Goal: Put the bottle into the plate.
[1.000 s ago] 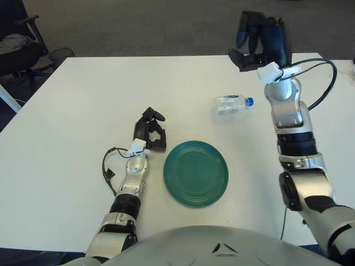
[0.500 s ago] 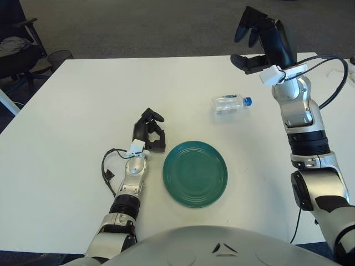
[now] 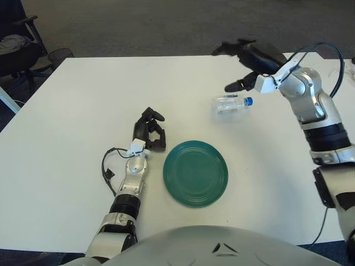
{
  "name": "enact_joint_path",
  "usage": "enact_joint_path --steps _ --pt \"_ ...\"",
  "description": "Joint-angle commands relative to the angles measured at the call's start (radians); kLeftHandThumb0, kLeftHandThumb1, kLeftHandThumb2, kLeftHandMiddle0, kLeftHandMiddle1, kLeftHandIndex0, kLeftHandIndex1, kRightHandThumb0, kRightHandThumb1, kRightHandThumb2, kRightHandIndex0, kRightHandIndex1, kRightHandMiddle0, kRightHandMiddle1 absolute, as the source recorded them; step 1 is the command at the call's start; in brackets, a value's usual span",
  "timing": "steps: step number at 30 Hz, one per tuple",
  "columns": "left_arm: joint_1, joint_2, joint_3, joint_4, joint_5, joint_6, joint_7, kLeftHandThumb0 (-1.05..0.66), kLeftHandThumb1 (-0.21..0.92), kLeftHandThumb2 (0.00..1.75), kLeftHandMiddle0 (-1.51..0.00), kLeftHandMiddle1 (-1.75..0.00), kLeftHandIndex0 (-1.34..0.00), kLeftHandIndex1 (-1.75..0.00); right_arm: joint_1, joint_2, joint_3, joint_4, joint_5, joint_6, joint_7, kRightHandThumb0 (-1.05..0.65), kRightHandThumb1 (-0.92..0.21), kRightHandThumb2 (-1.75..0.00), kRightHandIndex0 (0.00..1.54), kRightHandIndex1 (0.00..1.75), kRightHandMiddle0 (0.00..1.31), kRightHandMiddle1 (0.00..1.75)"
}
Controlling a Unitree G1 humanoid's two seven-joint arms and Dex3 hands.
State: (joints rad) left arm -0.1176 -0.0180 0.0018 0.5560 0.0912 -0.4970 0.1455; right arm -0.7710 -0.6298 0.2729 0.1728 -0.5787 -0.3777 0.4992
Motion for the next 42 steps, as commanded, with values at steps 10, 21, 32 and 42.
enact_joint_path --steps 10,21,32,42 --pt "0.072 0.001 -0.005 0.071 0.018 0.017 0.022 0.00 -0.06 1.72 -0.90 -1.67 -0.68 -1.75 -0.125 0.053 0.206 0.323 -0.144 -0.125 0.023 -1.05 -0.92 -0.20 0.00 0.00 0.00 0.00" --pt "0.079 0.000 -0.004 0.069 0.019 0.018 0.029 0.00 -0.06 1.73 -0.90 -1.69 -0.68 -1.75 -0.203 0.095 0.280 0.574 -0.199 -0.182 -0.040 -1.05 -0.92 -0.22 0.00 0.00 0.00 0.00" --pt "0.091 0.005 -0.011 0.041 0.023 0.038 0.025 0.00 -0.06 1.73 -0.90 -1.69 -0.68 -1.75 -0.266 0.164 0.338 0.809 -0.277 -0.160 -0.227 -1.05 -0.92 -0.22 0.00 0.00 0.00 0.00" --pt "0.098 0.004 -0.013 0.034 0.034 0.043 0.035 0.00 -0.05 1.73 -0.88 -1.71 -0.68 -1.75 -0.301 0.221 0.405 1.002 -0.333 -0.147 -0.465 -1.05 -0.92 -0.26 0.00 0.00 0.00 0.00"
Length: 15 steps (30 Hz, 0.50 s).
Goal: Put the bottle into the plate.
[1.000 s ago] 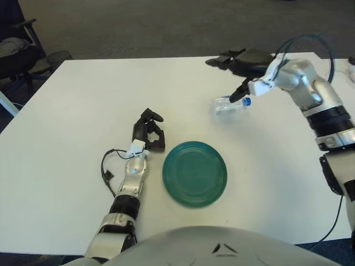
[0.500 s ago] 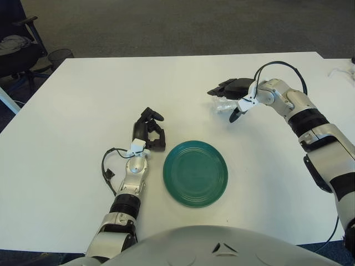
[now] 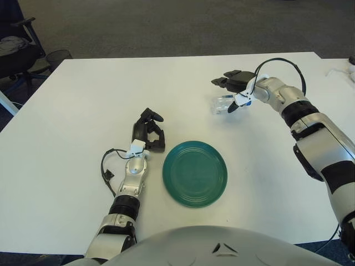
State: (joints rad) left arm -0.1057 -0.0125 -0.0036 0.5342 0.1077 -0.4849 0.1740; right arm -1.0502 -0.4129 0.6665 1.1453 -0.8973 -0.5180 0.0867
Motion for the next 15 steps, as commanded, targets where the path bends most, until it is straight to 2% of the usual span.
enact_joint_path --steps 1,15 --pt "0.086 -0.002 -0.008 0.056 0.017 0.029 0.007 0.00 -0.05 1.73 -0.88 -1.71 -0.68 -1.75 -0.024 0.006 0.013 0.037 -0.012 -0.009 -0.061 -1.05 -0.92 -0.26 0.00 0.00 0.00 0.00" --pt "0.098 -0.006 -0.004 0.040 0.022 0.037 0.024 0.00 -0.06 1.74 -0.89 -1.70 -0.68 -1.75 -0.038 0.018 0.016 0.094 0.002 0.018 -0.121 -1.05 -0.92 -0.27 0.00 0.00 0.00 0.00"
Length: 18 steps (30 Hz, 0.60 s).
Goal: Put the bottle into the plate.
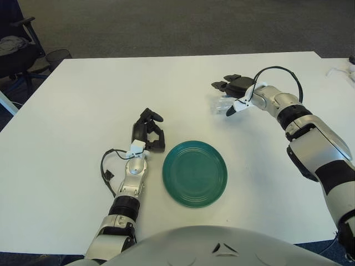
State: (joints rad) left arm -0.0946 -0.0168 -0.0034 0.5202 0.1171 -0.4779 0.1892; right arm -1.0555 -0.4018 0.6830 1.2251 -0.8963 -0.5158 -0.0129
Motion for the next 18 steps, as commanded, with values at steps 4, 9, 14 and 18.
enact_joint_path --steps 4,9,14,18 --pt "0.088 -0.004 -0.004 0.052 0.016 0.030 0.013 0.00 -0.07 1.74 -0.90 -1.70 -0.69 -1.75 -0.035 0.011 -0.001 0.025 0.005 0.032 -0.028 -1.05 -0.92 -0.28 0.00 0.00 0.00 0.00" --pt "0.092 -0.006 -0.005 0.047 0.022 0.032 0.018 0.00 -0.07 1.74 -0.90 -1.70 -0.69 -1.75 -0.032 0.016 0.000 0.038 0.010 0.048 -0.020 -1.05 -0.92 -0.29 0.00 0.00 0.00 0.00" --pt "0.097 -0.005 -0.005 0.037 0.016 0.036 0.006 0.00 -0.07 1.74 -0.90 -1.70 -0.69 -1.75 -0.028 0.020 0.004 0.042 0.010 0.054 -0.011 -1.05 -0.92 -0.28 0.00 0.00 0.00 0.00" --pt "0.097 -0.006 -0.005 0.034 0.010 0.035 -0.003 0.00 -0.07 1.74 -0.90 -1.69 -0.69 -1.75 -0.024 0.023 0.010 0.047 0.006 0.060 -0.012 -1.05 -0.92 -0.26 0.00 0.00 0.00 0.00"
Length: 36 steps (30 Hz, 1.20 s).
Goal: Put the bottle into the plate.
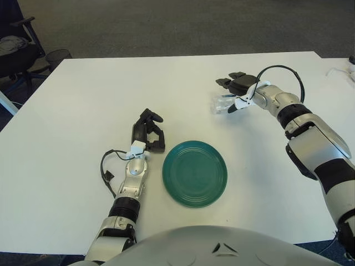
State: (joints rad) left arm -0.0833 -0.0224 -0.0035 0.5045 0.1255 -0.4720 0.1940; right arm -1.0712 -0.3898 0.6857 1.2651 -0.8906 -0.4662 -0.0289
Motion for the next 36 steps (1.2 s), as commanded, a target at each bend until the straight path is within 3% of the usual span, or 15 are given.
enact_joint_path --steps 1,36 --pt "0.087 0.001 -0.004 0.049 0.000 0.029 -0.009 0.00 -0.07 1.74 -0.90 -1.69 -0.69 -1.75 -0.008 0.013 0.009 0.008 -0.001 0.011 0.005 -1.05 -0.92 -0.25 0.00 0.00 0.00 0.00" --pt "0.100 0.009 -0.010 0.012 0.020 0.064 -0.004 0.00 -0.06 1.73 -0.89 -1.70 -0.68 -1.75 0.038 0.063 0.089 0.052 -0.014 0.039 0.014 -1.05 -0.92 -0.28 0.00 0.00 0.00 0.00"
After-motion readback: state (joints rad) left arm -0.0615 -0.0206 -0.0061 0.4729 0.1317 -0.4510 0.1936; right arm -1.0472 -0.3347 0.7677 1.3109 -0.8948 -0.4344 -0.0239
